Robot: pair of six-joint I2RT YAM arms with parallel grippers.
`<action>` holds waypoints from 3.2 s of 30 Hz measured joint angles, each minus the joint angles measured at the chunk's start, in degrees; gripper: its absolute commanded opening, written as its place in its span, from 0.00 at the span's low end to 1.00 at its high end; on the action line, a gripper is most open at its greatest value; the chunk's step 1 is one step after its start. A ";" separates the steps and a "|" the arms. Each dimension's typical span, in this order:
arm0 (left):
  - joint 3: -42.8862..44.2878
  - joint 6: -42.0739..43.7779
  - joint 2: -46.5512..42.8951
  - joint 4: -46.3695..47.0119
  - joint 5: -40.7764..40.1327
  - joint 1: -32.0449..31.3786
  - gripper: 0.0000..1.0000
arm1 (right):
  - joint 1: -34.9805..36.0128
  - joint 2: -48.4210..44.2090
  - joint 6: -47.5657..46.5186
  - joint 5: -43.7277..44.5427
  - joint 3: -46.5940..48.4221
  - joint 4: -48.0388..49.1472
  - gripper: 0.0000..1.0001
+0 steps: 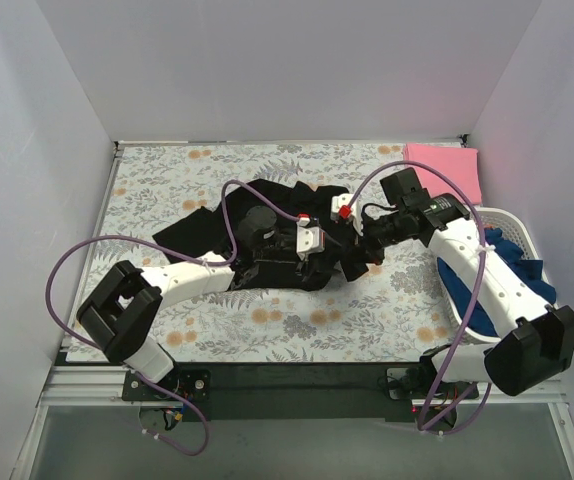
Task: Fold and stack the t-shirts
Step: Flatten the tshirt out
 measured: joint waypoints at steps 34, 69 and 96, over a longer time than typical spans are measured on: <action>24.02 -15.13 -26.58 -32.85 -22.12 35.91 0.00 | -20.44 15.10 4.87 2.82 13.09 2.93 0.79; 8.00 -12.96 -22.38 -38.62 -20.31 43.43 0.00 | 13.53 16.94 22.49 18.29 -18.21 21.07 0.60; 8.39 -14.78 -23.63 -38.99 -19.02 48.81 0.00 | 20.87 13.86 20.68 38.32 -20.09 18.03 0.13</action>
